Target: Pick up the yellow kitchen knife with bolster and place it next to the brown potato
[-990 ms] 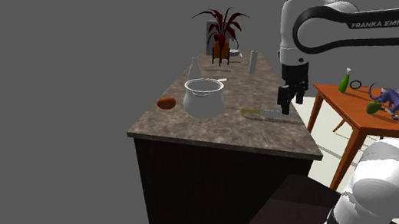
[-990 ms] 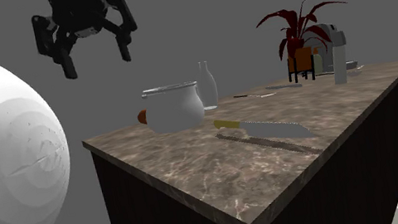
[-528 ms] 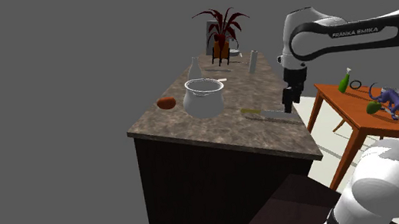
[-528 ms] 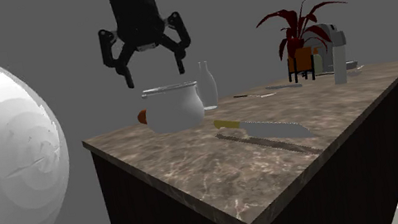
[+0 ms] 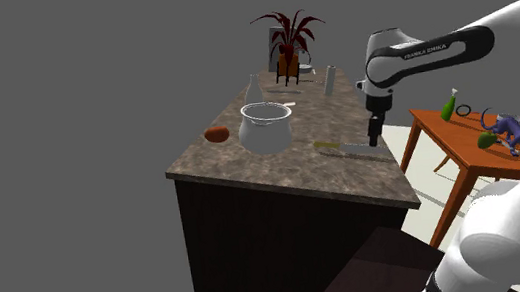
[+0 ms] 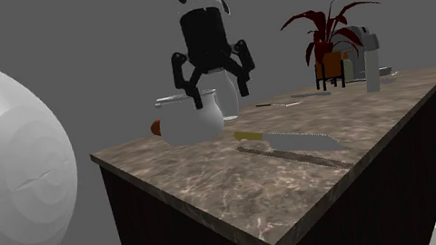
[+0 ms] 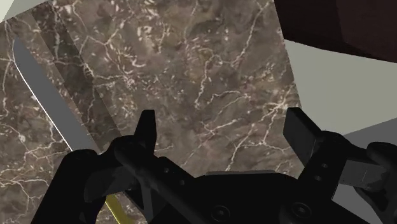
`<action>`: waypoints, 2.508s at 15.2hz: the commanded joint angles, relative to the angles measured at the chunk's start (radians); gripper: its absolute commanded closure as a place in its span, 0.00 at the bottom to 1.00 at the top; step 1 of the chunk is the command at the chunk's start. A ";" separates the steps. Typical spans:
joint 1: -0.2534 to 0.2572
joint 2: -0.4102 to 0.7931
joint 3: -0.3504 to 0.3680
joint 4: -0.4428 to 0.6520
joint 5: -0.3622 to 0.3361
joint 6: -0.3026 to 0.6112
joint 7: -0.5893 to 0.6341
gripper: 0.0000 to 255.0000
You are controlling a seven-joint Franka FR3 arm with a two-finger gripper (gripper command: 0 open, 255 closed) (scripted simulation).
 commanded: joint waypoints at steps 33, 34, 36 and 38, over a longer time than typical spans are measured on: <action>-0.088 0.840 -0.132 0.491 0.478 0.270 -0.802 1.00; -0.088 0.840 -0.132 0.491 0.478 0.270 -0.802 1.00; -0.088 0.840 -0.132 0.491 0.478 0.270 -0.802 1.00; -0.088 0.840 -0.132 0.491 0.478 0.270 -0.802 1.00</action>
